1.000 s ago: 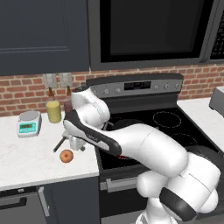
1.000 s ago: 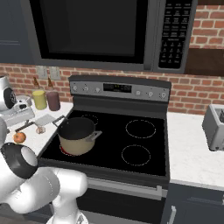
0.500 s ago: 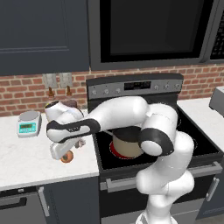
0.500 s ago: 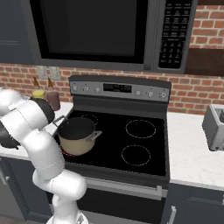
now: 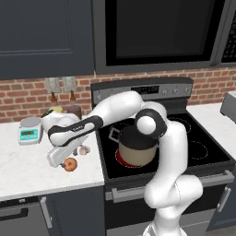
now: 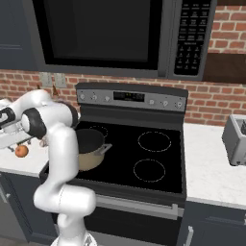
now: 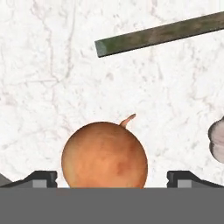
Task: Put the onion and garlic in the pot. Retrieve the spatula and lightly stir the vegetables in the pot.
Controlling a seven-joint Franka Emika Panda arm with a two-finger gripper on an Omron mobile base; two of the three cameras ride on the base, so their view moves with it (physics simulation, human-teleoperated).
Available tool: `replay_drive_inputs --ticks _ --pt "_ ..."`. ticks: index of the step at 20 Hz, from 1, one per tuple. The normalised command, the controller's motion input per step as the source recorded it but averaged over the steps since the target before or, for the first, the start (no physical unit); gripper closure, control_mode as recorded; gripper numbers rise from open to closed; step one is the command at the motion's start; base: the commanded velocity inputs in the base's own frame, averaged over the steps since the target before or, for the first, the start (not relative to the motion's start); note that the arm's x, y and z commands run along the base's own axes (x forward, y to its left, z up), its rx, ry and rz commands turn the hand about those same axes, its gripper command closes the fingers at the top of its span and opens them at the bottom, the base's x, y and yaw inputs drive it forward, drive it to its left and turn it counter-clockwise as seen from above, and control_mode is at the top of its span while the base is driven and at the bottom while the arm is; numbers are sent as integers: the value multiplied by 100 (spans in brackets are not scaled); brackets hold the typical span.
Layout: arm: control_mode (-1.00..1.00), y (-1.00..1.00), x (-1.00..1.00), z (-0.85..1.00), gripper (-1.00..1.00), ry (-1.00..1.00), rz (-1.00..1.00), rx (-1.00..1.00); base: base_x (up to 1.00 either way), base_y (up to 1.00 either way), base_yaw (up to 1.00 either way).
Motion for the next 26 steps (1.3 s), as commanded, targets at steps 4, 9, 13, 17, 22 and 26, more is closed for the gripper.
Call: replay_drive_inputs --ticks 4,9,13,17,22,26 --pt "-100 0 19 -51 -100 2 0 0 0 0 0" --pt "-100 -2 5 -18 -100 0 0 0 0 0 0" --pt "-100 -39 -43 -1 -100 -3 0 3 0 0 0" --pt "-100 -53 -42 -8 -100 -3 0 2 0 0 0" --pt "-100 -55 -17 -10 -100 0 0 2 0 0 0" --pt "-100 -23 -4 -8 100 0 0 2 0 0 0"
